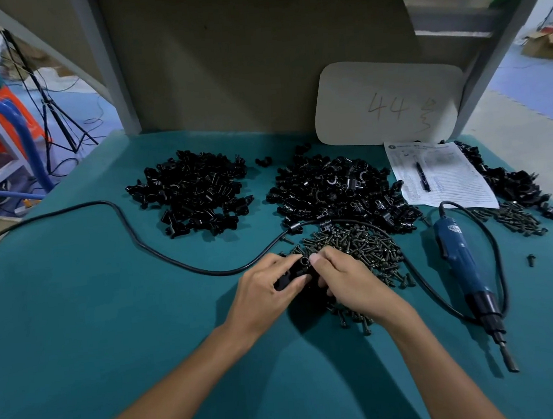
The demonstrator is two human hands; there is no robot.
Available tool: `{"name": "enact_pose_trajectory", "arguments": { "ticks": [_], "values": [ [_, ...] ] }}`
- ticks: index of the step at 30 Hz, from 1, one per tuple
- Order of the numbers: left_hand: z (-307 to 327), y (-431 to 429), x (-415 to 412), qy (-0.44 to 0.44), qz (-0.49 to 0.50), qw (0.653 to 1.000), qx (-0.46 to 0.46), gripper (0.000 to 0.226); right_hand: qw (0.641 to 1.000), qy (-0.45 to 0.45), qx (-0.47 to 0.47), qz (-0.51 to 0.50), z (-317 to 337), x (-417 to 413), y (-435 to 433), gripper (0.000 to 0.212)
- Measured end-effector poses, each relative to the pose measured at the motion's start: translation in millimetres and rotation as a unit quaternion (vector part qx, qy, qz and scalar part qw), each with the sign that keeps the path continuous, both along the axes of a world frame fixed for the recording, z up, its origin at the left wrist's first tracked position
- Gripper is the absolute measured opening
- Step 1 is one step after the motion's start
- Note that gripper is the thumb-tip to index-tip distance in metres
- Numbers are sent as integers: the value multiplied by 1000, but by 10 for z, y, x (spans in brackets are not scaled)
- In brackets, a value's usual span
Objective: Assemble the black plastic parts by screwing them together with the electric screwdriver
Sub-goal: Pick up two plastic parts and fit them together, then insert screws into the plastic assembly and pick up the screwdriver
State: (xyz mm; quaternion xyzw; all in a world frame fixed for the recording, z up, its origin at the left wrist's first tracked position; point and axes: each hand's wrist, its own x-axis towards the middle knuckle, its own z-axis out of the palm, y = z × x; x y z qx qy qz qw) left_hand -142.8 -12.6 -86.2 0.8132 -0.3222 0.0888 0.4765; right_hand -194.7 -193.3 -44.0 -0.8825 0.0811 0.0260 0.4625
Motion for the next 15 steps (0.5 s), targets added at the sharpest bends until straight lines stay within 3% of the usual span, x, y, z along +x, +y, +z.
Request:
{"name": "enact_pose_trajectory", "arguments": {
  "ticks": [3, 9, 15],
  "values": [
    [-24, -1, 6, -6, -7, 1000, 8, 44, 999, 38, 27, 11, 49, -5, -2, 21],
    [-26, -10, -6, -26, -16, 999, 24, 42, 999, 21, 40, 10, 61, -20, 55, 32],
    [-9, -2, -3, 4, -5, 1000, 1, 44, 997, -20, -58, -40, 178, -126, -97, 32]
  ]
}}
